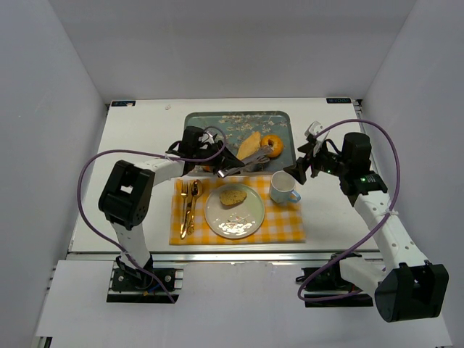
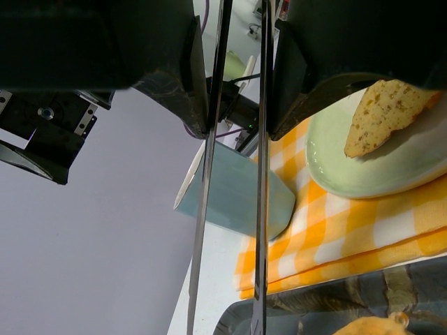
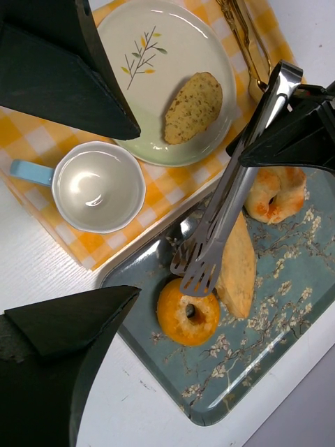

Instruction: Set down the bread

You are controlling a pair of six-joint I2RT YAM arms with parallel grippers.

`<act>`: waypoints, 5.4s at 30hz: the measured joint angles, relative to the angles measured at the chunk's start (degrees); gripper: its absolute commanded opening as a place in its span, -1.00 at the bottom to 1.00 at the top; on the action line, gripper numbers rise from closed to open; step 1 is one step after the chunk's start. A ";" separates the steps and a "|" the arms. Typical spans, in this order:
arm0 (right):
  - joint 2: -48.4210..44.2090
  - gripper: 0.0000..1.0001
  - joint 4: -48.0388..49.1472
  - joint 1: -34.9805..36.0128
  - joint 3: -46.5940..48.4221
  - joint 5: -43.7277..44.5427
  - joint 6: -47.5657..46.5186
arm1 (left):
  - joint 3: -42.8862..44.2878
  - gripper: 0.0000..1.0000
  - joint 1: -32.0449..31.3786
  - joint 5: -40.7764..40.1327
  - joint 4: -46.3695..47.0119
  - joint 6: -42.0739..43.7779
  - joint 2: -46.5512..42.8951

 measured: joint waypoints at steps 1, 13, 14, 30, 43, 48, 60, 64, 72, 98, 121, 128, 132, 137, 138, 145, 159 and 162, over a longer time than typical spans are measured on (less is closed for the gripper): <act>0.00 0.79 0.00 0.00 0.00 -0.02 0.00 | -0.02 -0.04 0.00 0.04 -0.20 0.00 0.00; 0.00 0.79 0.87 -0.07 -0.07 -0.24 0.66 | -0.85 -0.04 -0.02 0.50 -1.46 0.37 -0.96; -0.02 0.79 0.92 -0.07 -0.07 -0.24 0.68 | -0.85 -0.04 -0.02 0.48 -1.51 0.37 -0.94; -0.37 0.79 0.92 -0.33 -0.07 -0.24 0.70 | 5.09 -0.07 -0.02 -0.72 -2.78 0.44 3.52; -0.37 0.79 1.33 -0.42 -0.07 -0.24 0.90 | 5.79 -0.06 -0.13 -0.87 -5.64 1.46 4.74; -0.37 0.79 1.38 -0.44 -0.07 -0.24 0.90 | 7.85 -0.13 -0.26 -0.92 -5.81 1.62 6.10; -0.37 0.79 1.38 -0.74 -0.09 -0.24 0.85 | 8.98 -0.82 -0.28 -0.57 -3.32 1.53 6.47; -0.37 0.79 1.38 -0.74 -0.09 -0.24 0.85 | 9.01 -1.00 -0.28 -0.50 -0.61 1.51 6.45; -0.44 0.79 1.38 -0.74 -0.09 -0.44 0.87 | 9.22 -1.00 -0.31 0.66 -0.07 4.35 2.62; -2.82 0.66 2.60 -0.74 0.13 -4.96 2.84 | -26.56 -1.00 -0.50 -10.23 -52.09 24.15 -61.46; -2.40 0.73 2.51 -0.72 0.11 -5.42 2.34 | -23.87 -0.66 -0.68 -18.14 -59.93 22.82 -64.65; -2.40 0.73 2.43 -0.72 0.11 -5.86 2.29 | -14.58 -0.86 -0.66 -24.83 -59.76 20.50 -65.46; -2.40 0.73 2.43 -0.72 0.11 -6.08 2.27 | -13.46 -0.91 -0.66 -23.37 -58.93 21.09 -66.20; -2.43 0.73 2.34 -0.72 0.02 -6.29 2.27 | -13.40 -1.00 -0.68 -22.18 -59.39 21.53 -68.02; -2.43 0.73 2.36 -0.72 0.00 -6.32 2.29 | -13.07 -1.00 -0.68 -23.47 -59.87 21.53 -68.74; -2.36 0.79 2.69 0.00 -0.39 -5.22 4.61 | -9.53 -1.00 -0.68 -37.42 -56.00 22.86 -68.46; -2.08 0.79 2.29 0.52 -1.03 0.26 5.05 | -18.36 -1.00 24.24 -51.36 -30.84 44.41 -45.29; -2.08 0.79 1.92 0.50 -1.09 0.66 4.96 | -19.74 -0.97 27.06 -49.53 -26.29 48.78 -40.44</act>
